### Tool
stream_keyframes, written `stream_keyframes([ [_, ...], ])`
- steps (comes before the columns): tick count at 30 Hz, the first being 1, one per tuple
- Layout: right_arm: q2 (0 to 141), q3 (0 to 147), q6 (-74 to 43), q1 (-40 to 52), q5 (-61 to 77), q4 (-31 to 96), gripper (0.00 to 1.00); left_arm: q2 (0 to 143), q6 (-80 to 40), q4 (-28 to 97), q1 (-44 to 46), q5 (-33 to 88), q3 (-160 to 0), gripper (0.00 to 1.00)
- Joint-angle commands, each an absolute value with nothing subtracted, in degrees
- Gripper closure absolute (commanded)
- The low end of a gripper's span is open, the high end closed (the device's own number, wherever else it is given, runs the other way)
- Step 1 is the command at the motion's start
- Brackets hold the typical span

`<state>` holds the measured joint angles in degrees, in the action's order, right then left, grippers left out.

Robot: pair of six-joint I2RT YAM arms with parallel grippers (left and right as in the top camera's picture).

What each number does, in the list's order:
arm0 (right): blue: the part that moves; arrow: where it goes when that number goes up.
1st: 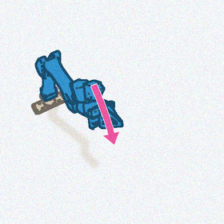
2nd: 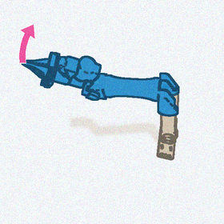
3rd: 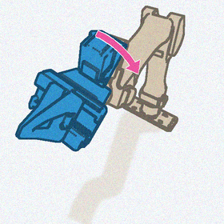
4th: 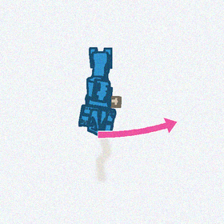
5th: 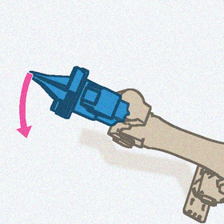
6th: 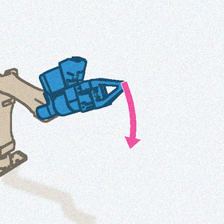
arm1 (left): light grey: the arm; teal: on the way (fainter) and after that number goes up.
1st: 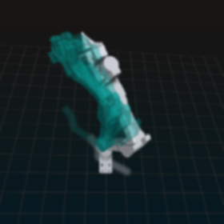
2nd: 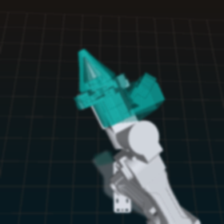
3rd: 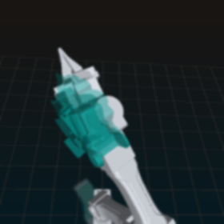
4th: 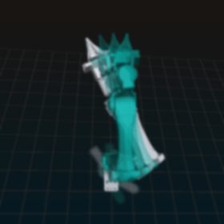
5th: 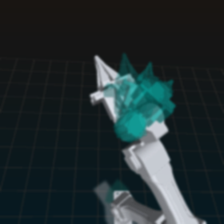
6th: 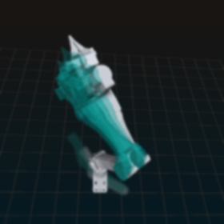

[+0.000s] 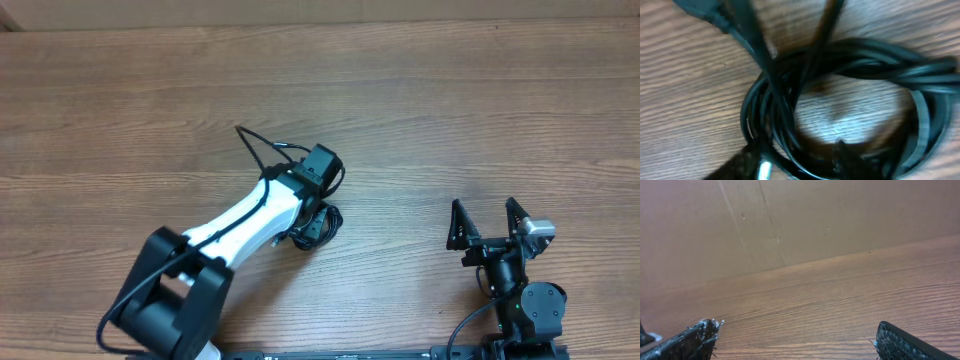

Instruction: Untangle cables

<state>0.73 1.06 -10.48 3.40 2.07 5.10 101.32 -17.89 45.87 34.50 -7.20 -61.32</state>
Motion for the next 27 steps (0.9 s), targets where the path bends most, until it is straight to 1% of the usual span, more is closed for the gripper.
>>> stream_keyframes([
  [1, 0.2, 0.4, -10.6, 3.2, 1.5, 4.7, 0.00, 104.4, -20.5, 46.3, 34.7, -5.7, -61.1, 0.61],
  [2, 0.2, 0.4, -10.6, 3.2, 1.5, 4.7, 0.00, 104.7, -21.1, 46.4, 34.7, -5.7, -61.1, 0.66],
  [3, 0.2, 0.4, -10.6, 3.2, 1.5, 4.7, 0.00, 105.1, -22.2, 46.5, 34.7, -5.7, -61.1, 0.77],
  [4, 0.2, 0.4, -10.6, 3.2, 1.5, 4.7, 0.00, 105.1, -22.8, 46.5, 34.7, -5.7, -61.1, 0.85],
  [5, 0.2, 0.4, -10.6, 3.2, 1.5, 4.7, 0.00, 105.1, -23.3, 46.6, 34.7, -5.7, -61.1, 0.96],
  [12, 0.2, 0.4, -10.6, 3.2, 1.5, 4.7, 0.00, 103.4, -25.8, 50.3, 34.6, -4.8, -64.3, 0.96],
  [19, 0.2, 0.4, -10.6, 3.2, 1.5, 4.7, 0.00, 101.1, -33.7, 57.1, 34.6, -3.7, -67.8, 0.96],
  [22, 0.2, 0.4, -10.6, 3.2, 1.5, 4.7, 0.00, 101.0, -33.4, 57.0, 34.6, -0.7, -67.8, 0.96],
  [27, 0.2, 0.4, -10.6, 3.2, 1.5, 4.7, 0.00, 100.9, -33.0, 58.5, 34.4, -0.6, -68.1, 0.96],
])
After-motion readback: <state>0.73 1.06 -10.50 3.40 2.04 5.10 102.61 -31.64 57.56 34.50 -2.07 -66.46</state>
